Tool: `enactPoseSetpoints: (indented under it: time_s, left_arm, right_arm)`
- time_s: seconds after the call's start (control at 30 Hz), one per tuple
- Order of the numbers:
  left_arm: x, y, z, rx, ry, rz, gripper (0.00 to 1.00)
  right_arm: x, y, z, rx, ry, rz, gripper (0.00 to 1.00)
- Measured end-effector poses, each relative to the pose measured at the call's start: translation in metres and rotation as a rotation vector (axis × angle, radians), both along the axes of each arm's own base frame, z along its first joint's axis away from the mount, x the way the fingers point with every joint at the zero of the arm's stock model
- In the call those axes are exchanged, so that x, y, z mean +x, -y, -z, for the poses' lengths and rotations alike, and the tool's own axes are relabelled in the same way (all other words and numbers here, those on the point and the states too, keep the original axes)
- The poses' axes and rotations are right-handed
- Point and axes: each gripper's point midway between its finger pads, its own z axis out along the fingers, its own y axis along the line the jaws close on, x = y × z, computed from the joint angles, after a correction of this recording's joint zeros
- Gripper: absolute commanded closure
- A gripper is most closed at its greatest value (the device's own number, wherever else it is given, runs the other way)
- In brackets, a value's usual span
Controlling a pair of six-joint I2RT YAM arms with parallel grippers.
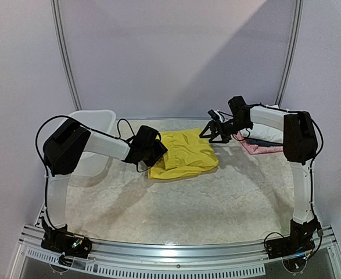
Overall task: Fold and stack the mixed laundry pile
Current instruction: Adjust the square-folded shorts at the center of the board.
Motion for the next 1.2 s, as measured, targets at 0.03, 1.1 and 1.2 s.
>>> enactPoseSetpoints:
  time_s: [0.03,1.1,1.2]
  left_arm:
    - [0.0,0.001,0.0,-0.003,0.0,0.003,0.4]
    - [0.014,0.055,-0.003,-0.18,0.053,0.264,1.0]
    - [0.015,0.054,-0.006,-0.164,0.062,0.3,1.0]
  right_arm:
    - [-0.001,-0.001,0.001,0.001,-0.004,-0.004,0.07]
    - [-0.024,-0.011,0.066,-0.159,-0.057,-0.086,0.12]
    - [-0.027,-0.008,0.065,-0.174,-0.043,-0.111,0.08]
